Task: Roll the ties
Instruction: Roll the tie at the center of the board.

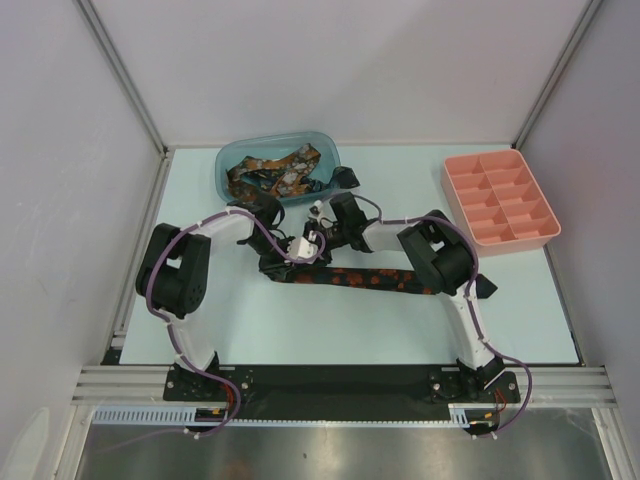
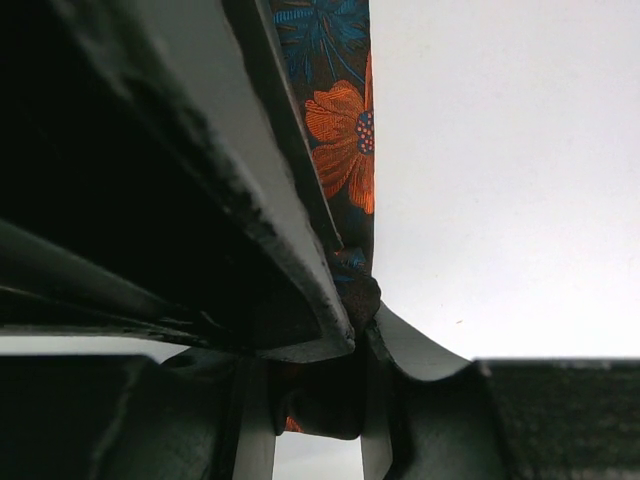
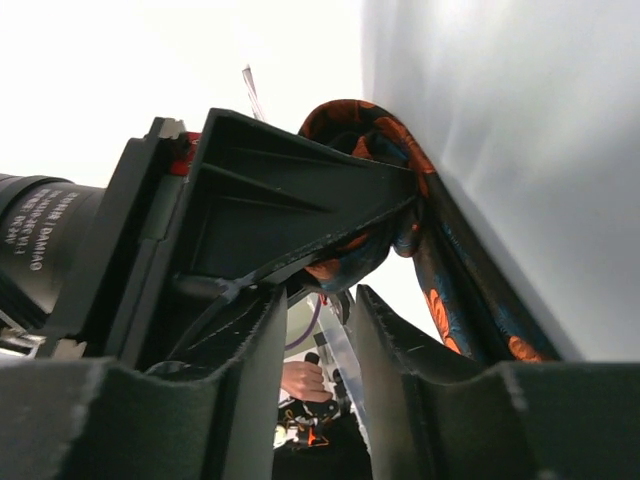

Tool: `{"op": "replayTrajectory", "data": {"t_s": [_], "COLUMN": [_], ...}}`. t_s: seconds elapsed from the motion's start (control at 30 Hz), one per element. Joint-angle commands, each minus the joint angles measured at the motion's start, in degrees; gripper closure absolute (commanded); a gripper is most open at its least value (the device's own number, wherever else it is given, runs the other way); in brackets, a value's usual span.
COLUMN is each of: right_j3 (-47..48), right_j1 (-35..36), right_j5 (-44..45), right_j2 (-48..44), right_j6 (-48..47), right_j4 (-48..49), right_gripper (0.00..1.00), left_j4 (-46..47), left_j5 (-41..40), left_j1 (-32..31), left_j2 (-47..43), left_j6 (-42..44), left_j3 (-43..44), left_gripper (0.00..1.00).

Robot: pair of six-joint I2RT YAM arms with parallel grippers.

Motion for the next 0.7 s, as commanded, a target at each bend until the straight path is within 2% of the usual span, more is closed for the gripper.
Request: {"op": "replayTrajectory", "data": {"t_s": [0.0,0.13,0.2,0.23,0.4,0.53,0.67], "right_j3": [0.3,1.2,1.2,1.2,0.6,0.3,-0.4], "right_j1": [1.4,1.5,1.5,1.5,0.8,-0.1,-1.2], "right_j5": [1.8,2.3,2.5,2.3,2.8,3.2,4.2], "right_j2": [1.5,2.5,2.7,2.8,2.4,1.9,1.1], "right_j6": [2.3,1.7,1.5,1.2,-2.2,-7.2,-11.4], "right_j4": [5.8,5.2,4.7,4.6,1.1,-5.8,-9.7], "right_gripper": [0.60,0.60,0.64,0.67,1.00,1.00,1.00], "left_j4": [-0.3,-0.4,-0.4,-0.4,-0.4,0.2,-0.1], "left_j5": [-3.3,-3.4,-3.3,-3.4,-3.3,-3.3,0.4], "left_j1": [-0.1,-0.1,-0.1,-0.1,-0.1,0.0,2.6], "left_j2": [2.1,2.1,2.0,2.0,2.2,1.7,0.1], "left_j6": [0.3,0.4,0.3,0.4,0.2,-0.2,-2.8], "left_j3": [-0.1,-0.1,-0.1,-0.1,-0.1,-0.4,2.1], "left_gripper": [0.65,0.65,0.65,0.65,0.62,0.57,0.34]}}
